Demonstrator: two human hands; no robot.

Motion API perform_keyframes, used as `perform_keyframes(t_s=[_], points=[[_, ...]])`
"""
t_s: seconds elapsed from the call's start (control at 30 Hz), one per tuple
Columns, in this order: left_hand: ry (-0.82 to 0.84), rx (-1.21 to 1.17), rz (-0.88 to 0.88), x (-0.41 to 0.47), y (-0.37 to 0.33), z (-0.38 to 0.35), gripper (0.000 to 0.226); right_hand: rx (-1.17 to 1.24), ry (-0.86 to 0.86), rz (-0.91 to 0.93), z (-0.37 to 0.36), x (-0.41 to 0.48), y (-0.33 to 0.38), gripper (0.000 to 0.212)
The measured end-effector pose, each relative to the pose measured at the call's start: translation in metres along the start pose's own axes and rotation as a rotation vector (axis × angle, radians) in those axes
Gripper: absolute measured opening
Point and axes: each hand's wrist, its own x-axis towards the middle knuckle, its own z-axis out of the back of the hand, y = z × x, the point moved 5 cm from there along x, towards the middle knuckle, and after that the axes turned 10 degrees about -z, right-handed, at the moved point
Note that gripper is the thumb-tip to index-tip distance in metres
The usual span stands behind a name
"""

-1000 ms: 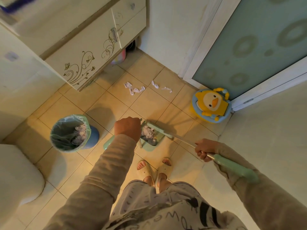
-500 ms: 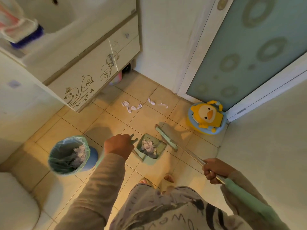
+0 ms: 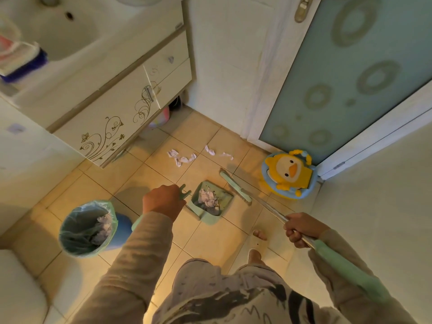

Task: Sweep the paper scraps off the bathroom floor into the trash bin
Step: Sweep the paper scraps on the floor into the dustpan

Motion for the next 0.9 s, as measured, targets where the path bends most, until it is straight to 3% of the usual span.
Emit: perform_keyframes(t_s=[0.47, 0.9], points=[[0.011, -0.078, 0.32, 0.027, -0.081, 0.011, 0.031, -0.306, 0.024, 0.047, 0.098, 0.022, 0.109, 0.031], [-0.033, -0.135, 0.381, 0.109, -0.089, 0.047, 0.03, -0.416, 0.007, 0.064, 0.12, 0.044, 0.203, 0.028]])
